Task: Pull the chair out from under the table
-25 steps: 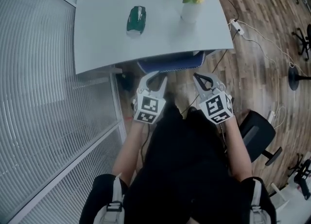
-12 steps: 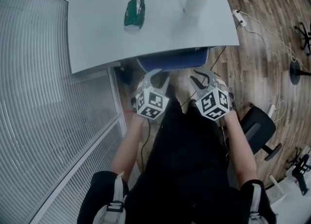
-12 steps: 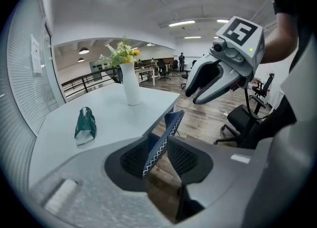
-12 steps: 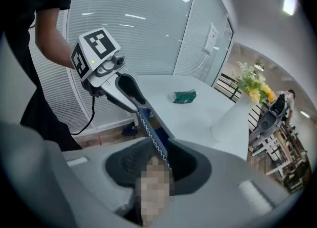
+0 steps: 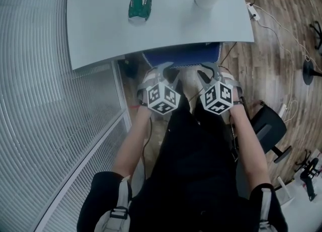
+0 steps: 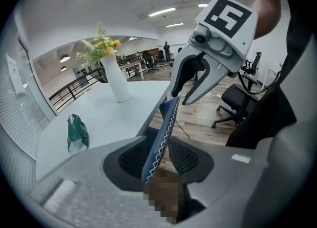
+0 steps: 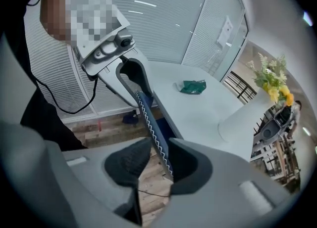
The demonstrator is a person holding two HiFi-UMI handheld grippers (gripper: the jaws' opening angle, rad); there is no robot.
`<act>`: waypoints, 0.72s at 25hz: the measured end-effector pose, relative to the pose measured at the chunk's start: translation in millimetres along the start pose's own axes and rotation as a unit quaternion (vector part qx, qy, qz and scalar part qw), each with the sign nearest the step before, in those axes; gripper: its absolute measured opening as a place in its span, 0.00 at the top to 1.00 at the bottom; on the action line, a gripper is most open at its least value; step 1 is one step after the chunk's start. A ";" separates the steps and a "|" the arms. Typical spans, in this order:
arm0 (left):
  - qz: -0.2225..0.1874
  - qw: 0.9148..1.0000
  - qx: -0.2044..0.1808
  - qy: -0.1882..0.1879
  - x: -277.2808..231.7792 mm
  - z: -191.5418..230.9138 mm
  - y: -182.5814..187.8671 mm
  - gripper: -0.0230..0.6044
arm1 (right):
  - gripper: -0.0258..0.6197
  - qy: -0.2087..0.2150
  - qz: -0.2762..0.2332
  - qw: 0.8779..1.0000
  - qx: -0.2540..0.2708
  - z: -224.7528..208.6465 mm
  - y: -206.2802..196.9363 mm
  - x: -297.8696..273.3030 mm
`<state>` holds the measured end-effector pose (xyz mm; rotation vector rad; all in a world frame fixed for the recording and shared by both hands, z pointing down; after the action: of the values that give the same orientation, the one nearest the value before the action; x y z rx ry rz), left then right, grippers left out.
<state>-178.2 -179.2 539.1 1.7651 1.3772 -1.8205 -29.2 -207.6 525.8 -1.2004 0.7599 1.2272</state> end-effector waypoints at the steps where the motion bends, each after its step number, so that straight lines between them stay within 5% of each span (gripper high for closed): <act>1: 0.006 1.000 -0.013 0.002 -2.4 -0.7 -0.6 0.75 | 0.80 -0.001 0.005 1.000 0.009 1.2 0.9 -4.7; 6: 0.045 0.995 -0.080 0.023 -13.5 -3.7 -11.1 0.72 | 0.76 -0.016 0.030 0.997 0.063 7.7 4.8 -27.5; 18: 0.068 0.989 -0.126 0.022 -34.1 -6.7 -0.9 0.71 | 0.76 -0.034 0.057 0.992 0.110 5.3 -0.6 -51.4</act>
<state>-166.6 -187.9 570.8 1.7303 1.3967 -1.4748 -41.3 -217.3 575.1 -0.9409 0.8978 1.2365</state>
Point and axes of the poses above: the fingertips, and each gripper's own axes: x backward along the fingers, z to its left, y out of its top, the point moved 9 cm from there along x, backward along the fingers, and after that the axes turned 14 degrees about z, right-handed, at the moved point
